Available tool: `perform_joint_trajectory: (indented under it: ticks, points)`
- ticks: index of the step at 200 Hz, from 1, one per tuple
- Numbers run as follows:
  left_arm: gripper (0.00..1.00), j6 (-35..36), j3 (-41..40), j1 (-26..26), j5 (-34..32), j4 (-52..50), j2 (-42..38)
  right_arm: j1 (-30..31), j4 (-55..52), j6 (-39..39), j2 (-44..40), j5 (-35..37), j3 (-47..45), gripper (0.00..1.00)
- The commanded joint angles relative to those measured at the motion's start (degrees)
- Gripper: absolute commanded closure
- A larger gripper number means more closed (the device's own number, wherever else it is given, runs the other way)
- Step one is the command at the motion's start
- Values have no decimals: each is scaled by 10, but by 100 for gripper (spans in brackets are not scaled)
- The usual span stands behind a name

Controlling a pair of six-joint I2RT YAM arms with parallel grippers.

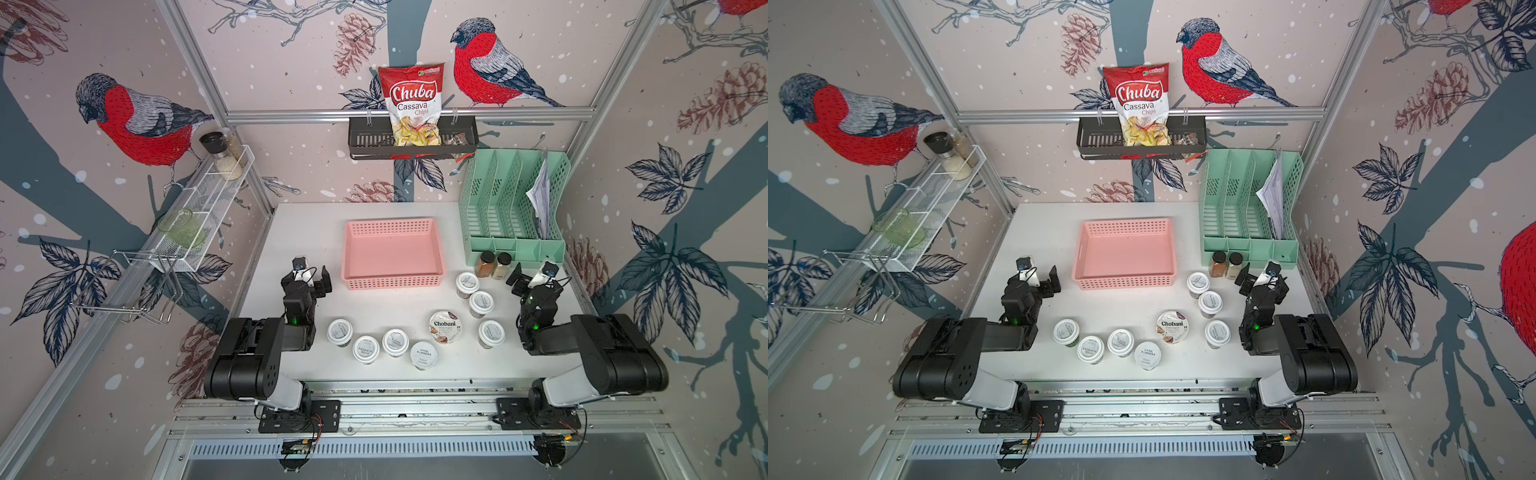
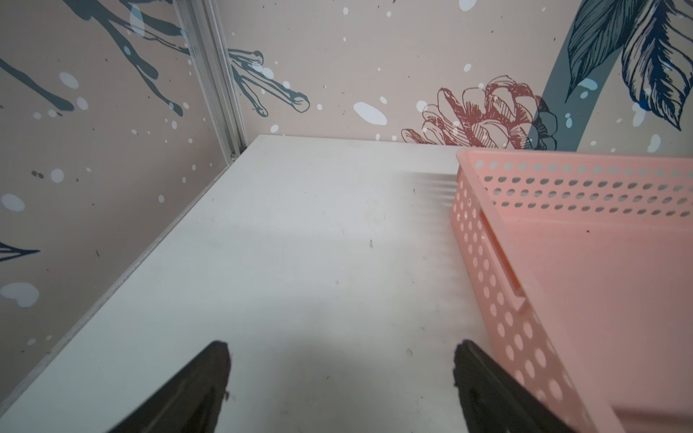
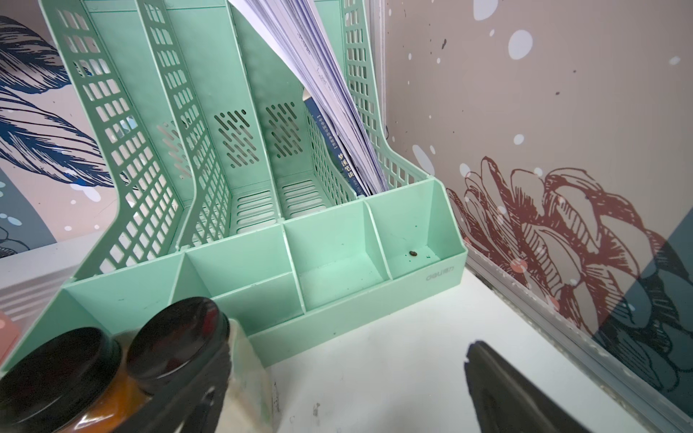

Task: Put the yogurt in the basket
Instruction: Pick up the yogurt from the center of the board.

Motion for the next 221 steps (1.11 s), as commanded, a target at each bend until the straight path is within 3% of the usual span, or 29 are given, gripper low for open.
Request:
perform_joint_trajectory:
  ticks: [1, 20, 30, 72, 80, 86, 99, 121, 148, 179, 221]
  points:
    - [4, -43, 39, -7, -63, -129, -52, 10, 33, -10, -2, 42, -8, 0]
    - [4, -44, -13, -69, -184, -109, -150, 20, 71, -23, -8, 44, -32, 0]
    - [4, -57, -17, -91, -215, -134, -189, 23, 90, -29, -11, 43, -42, 0]
    - [4, -77, 4, -102, -211, -226, -299, 18, 62, -25, -25, 33, -33, 1]
    - [4, -73, 5, -102, -207, -236, -314, 28, 69, -37, -37, 85, -26, 0]
    - [4, -71, 7, -102, -203, -243, -323, 36, 3, -33, -66, 112, -3, 0]
    - [4, -65, 10, -103, -191, -252, -333, 34, -159, -5, -129, 94, 48, 0]
    - [4, -70, 43, -106, -186, -287, -319, 63, -248, 11, -199, 116, 74, 0]
    - [4, -102, 141, -110, -188, -408, -249, 133, -413, 65, -251, 138, 147, 0]
    - [4, -160, 265, -119, -189, -539, -152, 192, -608, 132, -252, 74, 245, 0]
    - [4, -161, 334, -119, -161, -582, -110, 240, -695, 140, -198, -19, 300, 0]
